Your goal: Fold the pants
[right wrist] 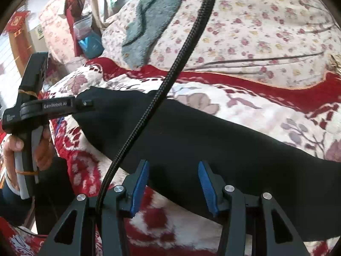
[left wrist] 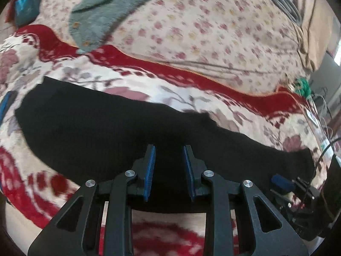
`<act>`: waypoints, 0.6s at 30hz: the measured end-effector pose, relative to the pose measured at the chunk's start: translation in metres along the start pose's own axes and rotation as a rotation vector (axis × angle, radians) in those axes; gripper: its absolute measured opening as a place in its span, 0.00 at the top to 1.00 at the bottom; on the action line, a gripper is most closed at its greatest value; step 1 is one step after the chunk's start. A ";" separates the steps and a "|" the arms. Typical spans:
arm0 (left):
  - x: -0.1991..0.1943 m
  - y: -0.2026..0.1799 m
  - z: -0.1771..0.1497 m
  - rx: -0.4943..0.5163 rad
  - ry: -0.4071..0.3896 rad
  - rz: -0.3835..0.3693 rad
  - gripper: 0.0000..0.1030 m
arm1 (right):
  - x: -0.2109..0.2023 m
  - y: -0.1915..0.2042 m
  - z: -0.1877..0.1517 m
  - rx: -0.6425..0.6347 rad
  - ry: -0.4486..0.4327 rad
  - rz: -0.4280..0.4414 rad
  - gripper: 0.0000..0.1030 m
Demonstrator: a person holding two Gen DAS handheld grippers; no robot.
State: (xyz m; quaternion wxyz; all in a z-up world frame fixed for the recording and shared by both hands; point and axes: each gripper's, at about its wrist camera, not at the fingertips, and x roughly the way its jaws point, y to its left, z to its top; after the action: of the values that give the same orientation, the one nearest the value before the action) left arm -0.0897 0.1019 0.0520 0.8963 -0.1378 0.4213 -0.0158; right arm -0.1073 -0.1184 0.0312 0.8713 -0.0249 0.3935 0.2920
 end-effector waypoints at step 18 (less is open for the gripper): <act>0.055 -0.124 0.001 0.251 0.208 -0.330 0.41 | -0.112 -0.129 -0.064 0.424 -0.032 -0.214 0.37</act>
State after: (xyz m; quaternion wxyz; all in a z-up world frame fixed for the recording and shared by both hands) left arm -0.0426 -0.0254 0.0439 0.8433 -0.0899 0.4781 -0.2283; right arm -0.1402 -0.2980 0.0418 0.8891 0.1216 0.4275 0.1093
